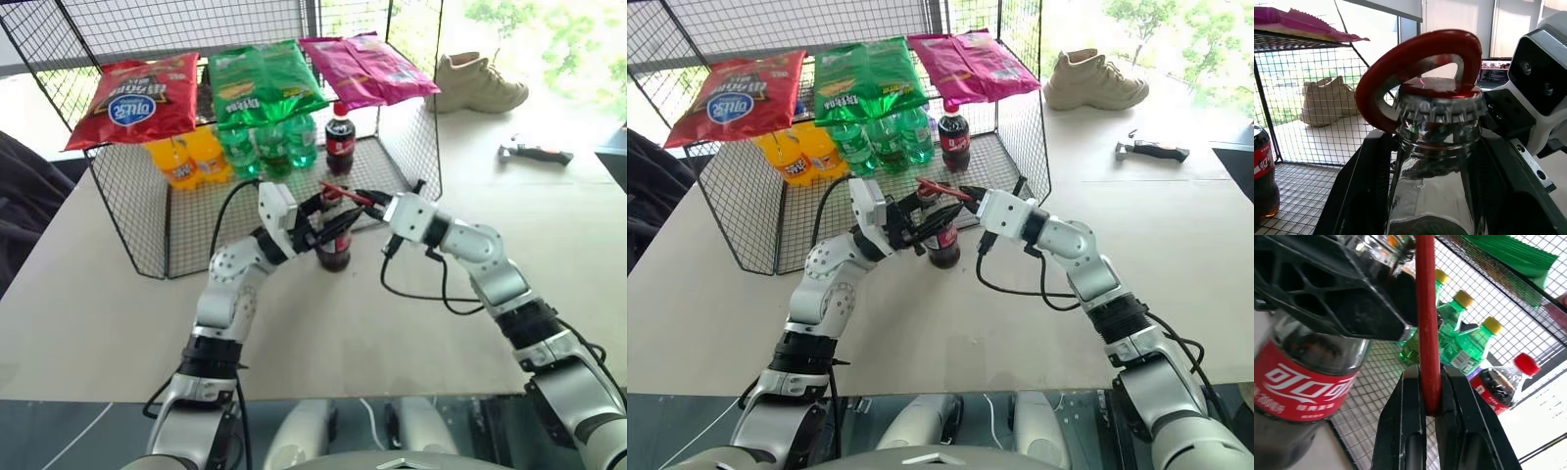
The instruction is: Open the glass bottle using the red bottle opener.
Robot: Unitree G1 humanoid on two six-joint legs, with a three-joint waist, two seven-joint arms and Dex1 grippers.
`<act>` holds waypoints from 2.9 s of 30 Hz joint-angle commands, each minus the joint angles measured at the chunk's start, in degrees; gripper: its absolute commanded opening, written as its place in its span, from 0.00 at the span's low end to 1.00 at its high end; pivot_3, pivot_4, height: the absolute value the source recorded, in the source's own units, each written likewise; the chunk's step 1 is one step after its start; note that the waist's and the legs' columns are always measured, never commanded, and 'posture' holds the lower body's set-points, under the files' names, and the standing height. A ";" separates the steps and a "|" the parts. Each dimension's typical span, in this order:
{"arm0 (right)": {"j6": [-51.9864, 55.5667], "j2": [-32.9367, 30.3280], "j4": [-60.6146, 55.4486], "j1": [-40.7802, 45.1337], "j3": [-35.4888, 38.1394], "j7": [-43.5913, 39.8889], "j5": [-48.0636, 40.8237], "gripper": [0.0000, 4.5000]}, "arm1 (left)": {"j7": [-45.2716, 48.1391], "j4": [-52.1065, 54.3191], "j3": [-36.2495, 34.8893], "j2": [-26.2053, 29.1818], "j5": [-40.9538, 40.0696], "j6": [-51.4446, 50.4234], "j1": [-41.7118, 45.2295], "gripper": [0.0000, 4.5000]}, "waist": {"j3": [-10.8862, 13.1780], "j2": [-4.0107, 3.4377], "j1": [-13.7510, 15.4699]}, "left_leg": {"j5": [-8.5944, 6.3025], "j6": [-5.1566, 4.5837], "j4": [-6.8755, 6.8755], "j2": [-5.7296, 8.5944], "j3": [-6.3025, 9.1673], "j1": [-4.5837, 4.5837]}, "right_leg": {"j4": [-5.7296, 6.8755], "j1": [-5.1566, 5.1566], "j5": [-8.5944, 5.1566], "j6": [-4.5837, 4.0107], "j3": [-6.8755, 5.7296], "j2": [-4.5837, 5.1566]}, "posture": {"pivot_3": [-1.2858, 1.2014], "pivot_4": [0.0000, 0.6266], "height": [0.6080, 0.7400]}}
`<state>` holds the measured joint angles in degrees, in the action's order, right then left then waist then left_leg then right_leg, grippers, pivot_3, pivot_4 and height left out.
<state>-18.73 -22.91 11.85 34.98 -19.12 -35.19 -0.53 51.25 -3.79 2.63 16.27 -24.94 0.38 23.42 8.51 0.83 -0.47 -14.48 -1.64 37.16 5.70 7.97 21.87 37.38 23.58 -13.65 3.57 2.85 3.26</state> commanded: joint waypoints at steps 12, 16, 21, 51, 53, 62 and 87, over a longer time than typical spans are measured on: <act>-17.37 -7.63 1.59 12.54 6.34 17.06 23.58 0.00 | 0.07 -4.67 1.85 0.66 2.77 -2.24 -2.13 0.44 | -0.08 0.01 -0.01 | 0.00 0.01 -0.01 0.01 -0.03 -0.05 | 0.03 0.00 0.00 0.00 0.01 -0.03 | 0.52 0.24 0.94; -22.28 -9.25 2.51 15.49 8.17 25.34 30.05 0.00 | 0.06 -4.69 1.87 0.67 2.72 -2.34 -2.16 0.44 | -0.14 0.03 -0.04 | 0.00 0.01 -0.03 0.01 -0.04 -0.10 | 0.03 -0.04 0.00 0.00 0.02 -0.04 | 0.52 0.24 0.94; -23.09 -8.69 4.07 15.59 8.09 27.28 30.21 0.00 | 0.03 -4.72 1.84 0.72 2.73 -2.34 -2.24 0.44 | -0.15 0.02 -0.11 | 0.00 0.01 -0.02 0.00 -0.09 -0.14 | 0.06 -0.07 0.00 0.00 0.08 -0.04 | 0.52 0.24 0.94; -8.20 1.00 -0.38 5.24 8.27 13.30 11.01 0.00 | 0.27 -0.87 -0.28 1.01 1.40 -3.37 -3.66 0.99 | -0.09 -0.02 -0.24 | 0.00 0.00 -0.12 -0.04 -0.09 0.11 | -0.08 0.16 0.00 -0.01 0.12 -0.05 | 0.52 0.24 0.94; -7.80 1.13 -0.51 4.96 8.26 12.96 10.68 0.00 | 0.48 -0.66 -0.31 1.24 1.38 -3.42 -3.95 0.99 | -0.09 -0.02 -0.26 | 0.00 0.00 -0.14 -0.05 -0.09 0.11 | -0.09 0.16 0.00 -0.01 0.12 -0.04 | 0.52 0.24 0.94; -6.30 1.55 -1.19 3.33 8.36 12.30 9.97 0.00 | 2.53 3.70 -0.30 4.09 0.36 -5.36 -7.03 0.99 | -0.08 -0.03 -0.34 | 0.00 0.00 -0.20 -0.07 -0.10 0.10 | -0.12 0.17 0.00 -0.01 0.13 0.00 | 0.52 0.24 0.94; 27.44 3.46 -16.28 -13.63 13.68 0.83 -13.86 0.00 | 0.13 15.40 -4.45 11.34 -0.03 -7.58 -17.50 0.99 | -0.05 -0.08 -0.16 | -0.01 -0.01 -0.44 -0.07 -0.08 0.09 | -0.34 0.15 0.01 -0.02 0.07 0.20 | 0.52 0.24 0.94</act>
<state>7.12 -19.05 -0.80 21.59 -7.00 -33.62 -12.42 51.93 8.66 -0.22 27.15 -24.03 -7.39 6.01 8.46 0.75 -0.63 -14.49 -1.65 36.71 5.63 7.90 21.96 37.04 23.72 -13.64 3.55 2.91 3.47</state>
